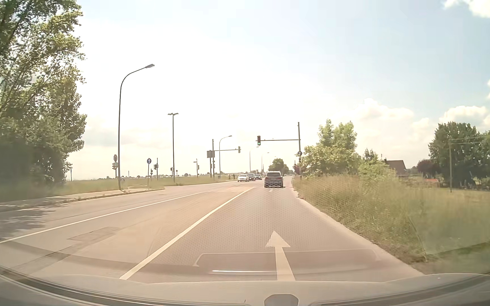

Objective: Follow the waypoints while adhering to traffic rules and regulations

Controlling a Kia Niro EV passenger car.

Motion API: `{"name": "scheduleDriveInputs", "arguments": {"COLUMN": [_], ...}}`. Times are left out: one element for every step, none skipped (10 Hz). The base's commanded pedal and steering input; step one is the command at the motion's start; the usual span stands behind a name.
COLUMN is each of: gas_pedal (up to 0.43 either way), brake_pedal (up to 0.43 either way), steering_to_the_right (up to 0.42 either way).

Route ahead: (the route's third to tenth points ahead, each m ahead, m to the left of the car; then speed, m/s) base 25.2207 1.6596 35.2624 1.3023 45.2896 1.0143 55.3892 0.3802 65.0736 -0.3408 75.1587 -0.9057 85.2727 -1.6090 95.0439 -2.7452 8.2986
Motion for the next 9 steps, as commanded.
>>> {"name": "scheduleDriveInputs", "arguments": {"gas_pedal": [0.177,0.177,0.177,0.177,0.177,0.177,0.177,0.177,0.177], "brake_pedal": [0.000,0.000,0.000,0.000,0.000,0.000,0.000,0.000,0.000], "steering_to_the_right": [0.003,0.004,0.003,0.003,0.003,0.003,0.003,0.003,0.004]}}
